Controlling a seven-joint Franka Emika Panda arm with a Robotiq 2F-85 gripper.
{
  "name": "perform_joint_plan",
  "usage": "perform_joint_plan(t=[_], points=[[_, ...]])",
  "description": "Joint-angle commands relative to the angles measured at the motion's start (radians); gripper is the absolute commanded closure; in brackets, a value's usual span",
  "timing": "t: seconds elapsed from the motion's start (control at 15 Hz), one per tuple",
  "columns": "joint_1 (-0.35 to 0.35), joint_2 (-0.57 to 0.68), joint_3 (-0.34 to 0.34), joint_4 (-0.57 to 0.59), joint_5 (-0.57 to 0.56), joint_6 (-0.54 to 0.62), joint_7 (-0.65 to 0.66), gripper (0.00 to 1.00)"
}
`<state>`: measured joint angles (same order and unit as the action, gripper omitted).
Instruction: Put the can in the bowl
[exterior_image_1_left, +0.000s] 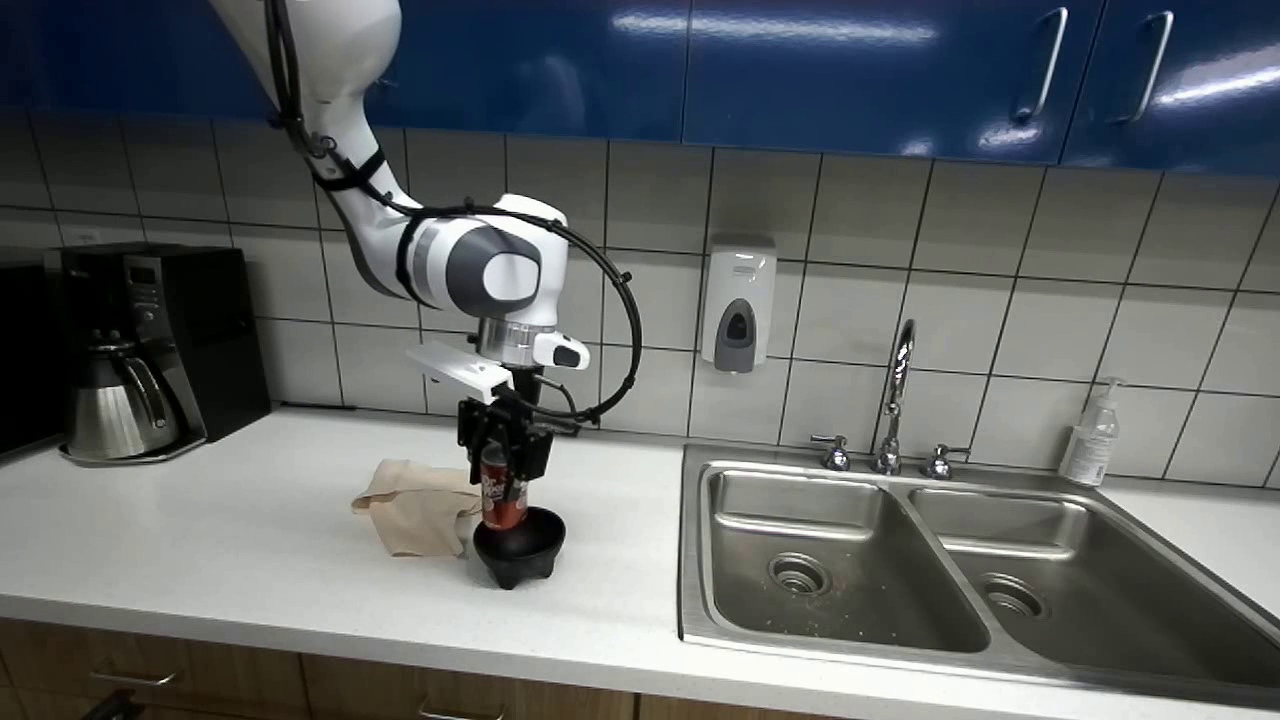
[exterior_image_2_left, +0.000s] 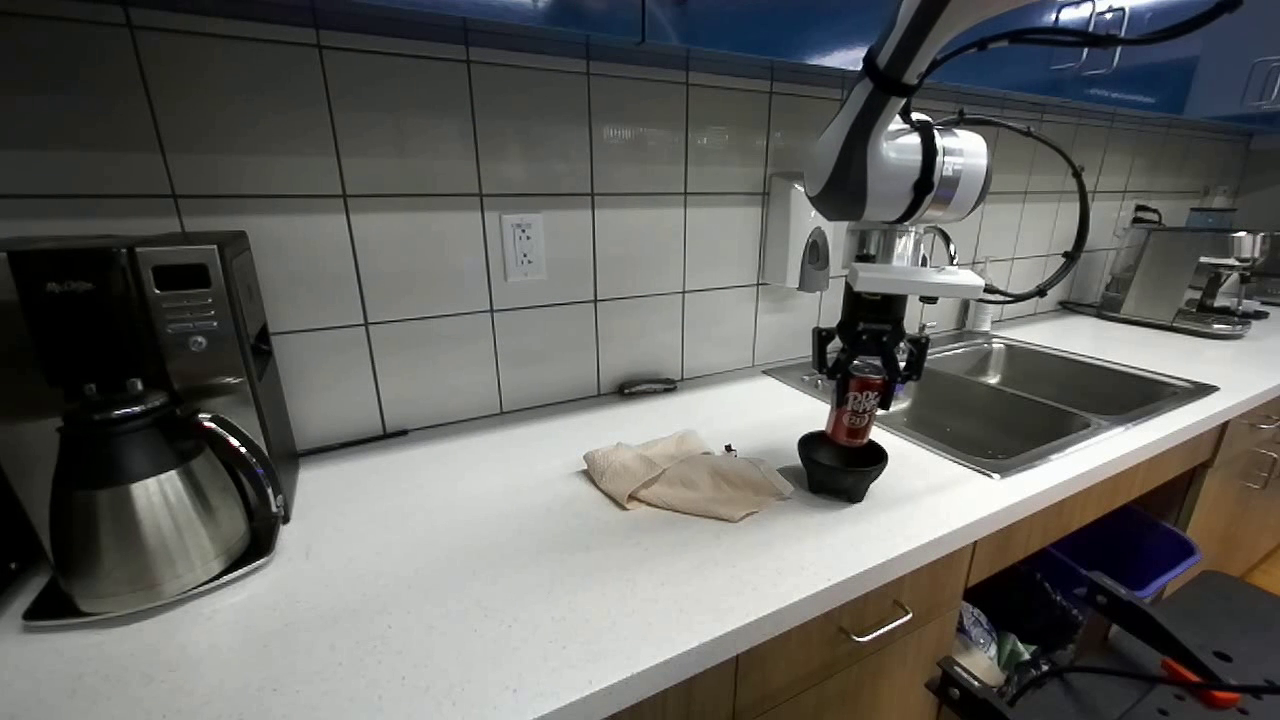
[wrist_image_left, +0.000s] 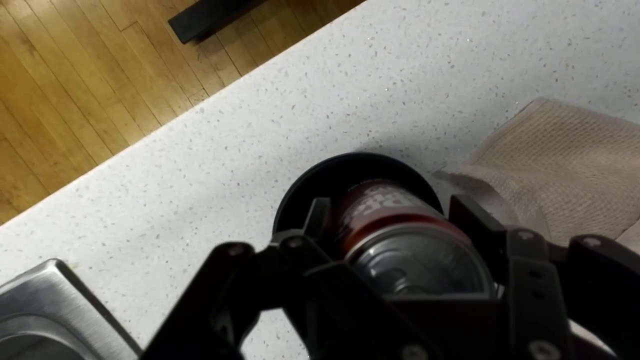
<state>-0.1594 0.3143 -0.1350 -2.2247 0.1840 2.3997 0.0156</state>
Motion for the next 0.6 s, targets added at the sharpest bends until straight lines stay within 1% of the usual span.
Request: perform_joint_plan(t=[0.0, 0.53], points=[[-0.005, 0.001, -0.003, -0.004, -0.016, 0.016, 0.004, 0.62], [-0.008, 0.031, -0.007, 0.0, -0.015, 0.029, 0.004, 0.62]])
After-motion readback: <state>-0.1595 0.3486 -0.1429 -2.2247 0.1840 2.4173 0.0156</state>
